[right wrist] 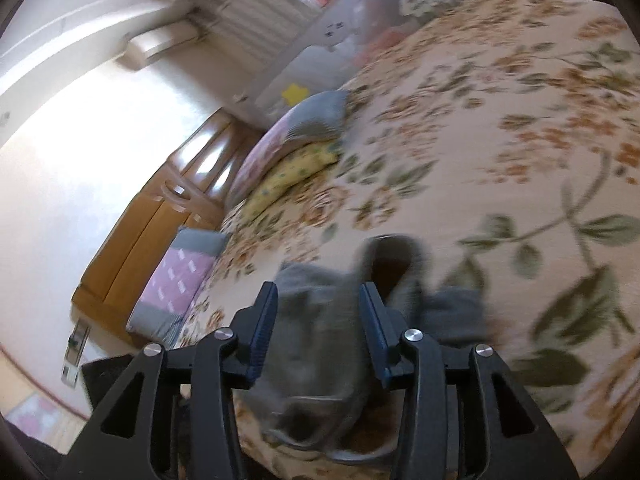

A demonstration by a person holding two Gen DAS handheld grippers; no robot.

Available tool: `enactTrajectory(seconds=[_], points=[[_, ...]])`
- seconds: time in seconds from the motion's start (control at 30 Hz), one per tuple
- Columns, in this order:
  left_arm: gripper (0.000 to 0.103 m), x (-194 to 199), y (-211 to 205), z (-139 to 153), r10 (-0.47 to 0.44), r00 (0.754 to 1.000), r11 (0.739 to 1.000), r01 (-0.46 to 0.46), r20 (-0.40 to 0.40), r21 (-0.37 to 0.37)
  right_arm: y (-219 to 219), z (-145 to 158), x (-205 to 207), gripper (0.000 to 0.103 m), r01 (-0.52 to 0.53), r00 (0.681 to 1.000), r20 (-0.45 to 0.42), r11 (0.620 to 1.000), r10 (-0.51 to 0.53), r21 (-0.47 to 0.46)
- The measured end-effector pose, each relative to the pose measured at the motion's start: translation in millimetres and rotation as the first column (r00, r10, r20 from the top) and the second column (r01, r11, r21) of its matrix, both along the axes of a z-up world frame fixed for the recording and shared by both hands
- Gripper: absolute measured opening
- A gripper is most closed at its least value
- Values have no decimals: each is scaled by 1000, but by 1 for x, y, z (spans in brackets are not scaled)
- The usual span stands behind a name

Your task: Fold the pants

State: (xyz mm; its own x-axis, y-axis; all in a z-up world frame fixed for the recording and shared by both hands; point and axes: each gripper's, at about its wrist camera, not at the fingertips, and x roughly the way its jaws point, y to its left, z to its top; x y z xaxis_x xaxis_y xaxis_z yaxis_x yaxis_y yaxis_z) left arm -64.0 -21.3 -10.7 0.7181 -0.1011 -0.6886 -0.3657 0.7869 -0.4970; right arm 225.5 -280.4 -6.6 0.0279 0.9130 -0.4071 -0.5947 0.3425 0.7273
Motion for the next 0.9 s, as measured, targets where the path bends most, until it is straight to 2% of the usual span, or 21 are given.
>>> enactTrajectory(seconds=[0.1, 0.2, 0.3, 0.43, 0.53, 0.67, 0.73, 0.77, 0.8, 0.83, 0.87, 0.9], points=[[72, -22, 35, -6, 101, 995, 995, -101, -4, -18, 28, 6, -18, 46, -73, 997, 6, 997, 73, -6], [73, -32, 62, -10, 138, 990, 990, -138, -2, -42, 63, 6, -33, 46, -143, 990, -3, 989, 143, -34], [73, -27, 76, -16, 98, 995, 994, -99, -8, -54, 104, 7, -43, 46, -185, 983, -5, 978, 185, -95], [73, -15, 84, -26, 17, 1000, 998, -18, -18, -60, 165, 12, -45, 59, -246, 968, 1, 950, 251, -195], [74, -8, 90, -36, -24, 1000, 995, 24, 1, -96, 213, 11, -41, 64, -295, 951, 3, 915, 308, -274], [74, 1, 94, -50, -57, 998, 990, 56, -2, -128, 279, -9, -35, 68, -321, 925, 33, 827, 378, -462], [74, 5, 95, -61, -57, 998, 985, 53, -14, -164, 302, -22, -32, 69, -318, 916, 43, 786, 399, -530], [74, 5, 94, -67, -57, 998, 979, 54, -8, -195, 314, -34, -31, 73, -333, 907, 27, 756, 420, -563], [72, 5, 92, -71, -52, 999, 975, 50, -4, -215, 322, -43, -30, 73, -353, 899, 4, 732, 437, -583], [63, 4, 90, -77, -43, 999, 973, 40, -9, -229, 330, -58, -32, 73, -370, 890, -21, 697, 455, -614], [58, 2, 87, -82, -30, 999, 973, 25, -19, -229, 333, -68, -36, 66, -380, 881, -26, 676, 472, -631], [49, 1, 85, -84, -18, 999, 978, 12, -27, -210, 334, -75, -41, 54, -394, 867, -19, 664, 497, -635]])
